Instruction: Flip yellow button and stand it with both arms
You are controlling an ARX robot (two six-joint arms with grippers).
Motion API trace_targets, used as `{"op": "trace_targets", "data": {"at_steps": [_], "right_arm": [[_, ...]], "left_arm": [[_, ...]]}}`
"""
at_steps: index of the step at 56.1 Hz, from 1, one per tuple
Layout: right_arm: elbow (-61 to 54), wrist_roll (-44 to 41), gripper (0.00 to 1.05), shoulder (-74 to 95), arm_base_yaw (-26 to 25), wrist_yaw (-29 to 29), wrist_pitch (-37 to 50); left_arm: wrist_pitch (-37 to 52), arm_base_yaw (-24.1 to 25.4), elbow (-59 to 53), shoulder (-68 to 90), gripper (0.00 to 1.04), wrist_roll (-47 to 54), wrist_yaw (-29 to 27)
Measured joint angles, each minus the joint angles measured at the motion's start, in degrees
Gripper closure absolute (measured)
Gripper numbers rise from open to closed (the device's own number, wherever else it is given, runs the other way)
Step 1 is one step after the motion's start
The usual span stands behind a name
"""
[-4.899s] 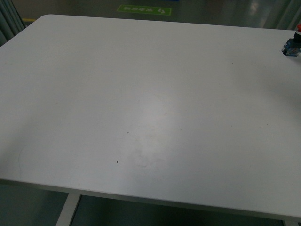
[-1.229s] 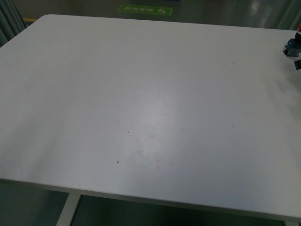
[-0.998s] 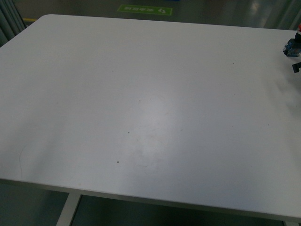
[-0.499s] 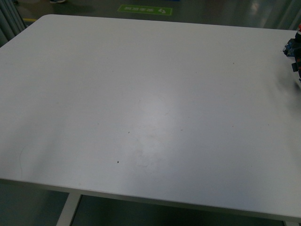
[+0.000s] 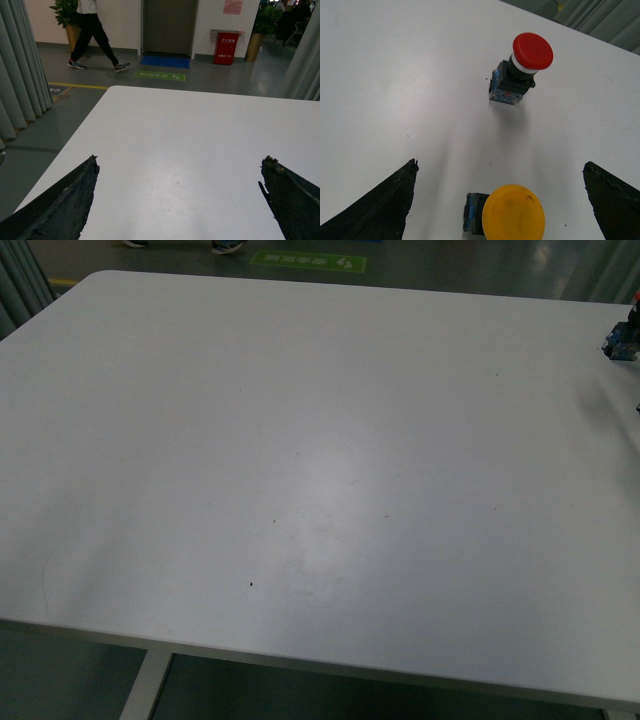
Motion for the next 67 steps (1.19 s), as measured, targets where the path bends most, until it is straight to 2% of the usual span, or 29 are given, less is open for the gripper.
{"op": "trace_targets", "data": {"at_steps": [10, 17, 22, 27, 29, 31, 33, 35, 40, 57, 63, 67], "right_arm": [[-6.2, 10.2, 0.07, -8.5, -1.3, -11.7, 2.8], [-16.9, 19.6, 0.07, -19.3, -2.5, -24.4, 11.0], [-20.5, 21.7, 0.07, -22.8, -2.6, -26.0, 12.2], [-20.9, 22.9, 0.07, -23.0, -2.6, -25.9, 12.3], [-21.8, 22.8, 0.09, -22.4, -2.4, -23.7, 14.8], [-24.0, 21.7, 0.14, -22.1, -1.8, -19.2, 20.9], [-27.4, 20.7, 0.21, -22.1, -1.2, -13.6, 28.8], [-29.9, 20.2, 0.27, -22.4, -0.8, -11.1, 33.6], [-35.6, 19.4, 0.41, -25.4, 0.1, -8.5, 40.9], [-51.9, 18.5, 1.02, -40.6, 3.8, -5.2, 42.6], [-55.8, 18.5, 1.01, -45.7, 4.7, -4.4, 41.4], [-58.9, 18.5, 1.01, -46.7, 7.3, -1.0, 43.9]], "left_arm": [[0.0, 0.0, 0.0, 0.0, 0.07, 0.0, 0.0], [0.0, 0.0, 0.0, 0.0, 0.07, 0.0, 0.0], [0.0, 0.0, 0.0, 0.0, 0.07, 0.0, 0.0], [0.0, 0.0, 0.0, -0.1, 0.07, 0.0, 0.0], [0.0, 0.0, 0.0, 0.0, 0.07, 0.0, 0.0], [0.0, 0.0, 0.0, 0.0, 0.07, 0.0, 0.0], [0.0, 0.0, 0.0, 0.0, 0.07, 0.0, 0.0], [0.0, 0.0, 0.0, -0.1, 0.07, 0.0, 0.0], [0.0, 0.0, 0.0, 0.0, 0.07, 0.0, 0.0], [0.0, 0.0, 0.0, -0.1, 0.07, 0.0, 0.0], [0.0, 0.0, 0.0, 0.0, 0.07, 0.0, 0.0], [0.0, 0.0, 0.0, -0.1, 0.07, 0.0, 0.0]]}}
